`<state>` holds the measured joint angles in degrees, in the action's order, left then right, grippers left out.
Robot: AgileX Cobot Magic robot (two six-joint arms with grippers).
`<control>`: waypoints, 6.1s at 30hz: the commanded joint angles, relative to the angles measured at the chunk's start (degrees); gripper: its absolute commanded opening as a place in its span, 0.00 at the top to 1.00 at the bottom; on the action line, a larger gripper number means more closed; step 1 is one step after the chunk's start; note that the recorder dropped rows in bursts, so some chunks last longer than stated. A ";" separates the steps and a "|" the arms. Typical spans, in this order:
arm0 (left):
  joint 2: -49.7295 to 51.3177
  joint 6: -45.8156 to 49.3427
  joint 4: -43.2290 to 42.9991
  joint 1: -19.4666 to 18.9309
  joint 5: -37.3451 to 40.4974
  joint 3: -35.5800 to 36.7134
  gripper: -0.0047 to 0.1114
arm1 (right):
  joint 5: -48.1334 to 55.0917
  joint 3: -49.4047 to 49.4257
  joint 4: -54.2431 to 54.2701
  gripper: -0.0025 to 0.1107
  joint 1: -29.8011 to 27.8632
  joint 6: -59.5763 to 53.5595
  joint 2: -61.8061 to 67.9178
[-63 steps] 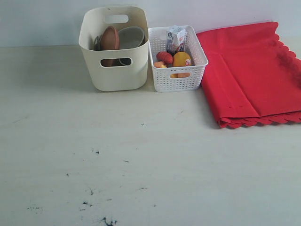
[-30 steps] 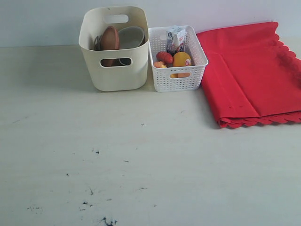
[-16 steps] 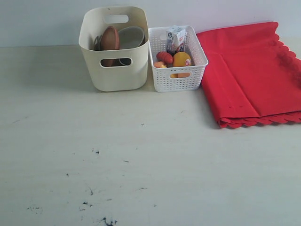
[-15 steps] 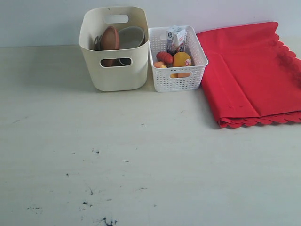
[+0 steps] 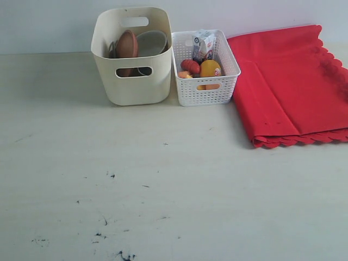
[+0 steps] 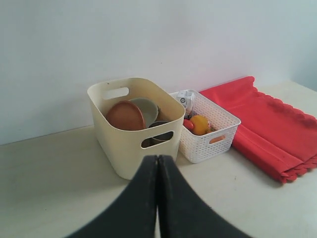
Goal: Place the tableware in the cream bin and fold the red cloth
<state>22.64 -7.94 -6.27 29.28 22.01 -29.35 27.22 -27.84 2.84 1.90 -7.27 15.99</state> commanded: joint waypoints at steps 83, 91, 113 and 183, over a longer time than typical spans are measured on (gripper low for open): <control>-22.64 -1.03 2.41 -25.45 -3.87 29.35 0.95 | -1.70 1.67 -0.90 0.98 0.07 0.12 -0.02; -22.64 -1.03 2.41 -25.45 -3.87 29.35 0.95 | -9.58 13.99 -1.82 0.98 0.07 7.27 -5.99; -22.64 -1.03 2.41 -25.45 -3.75 29.35 0.95 | -12.22 27.84 -2.84 0.98 0.07 10.09 -15.99; -22.64 -1.03 2.41 -25.45 -3.75 29.35 0.95 | -12.33 27.84 -2.36 0.98 0.07 10.31 -15.99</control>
<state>0.36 -8.86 -4.11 4.07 18.44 -0.15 15.60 -0.25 0.54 1.90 2.81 0.38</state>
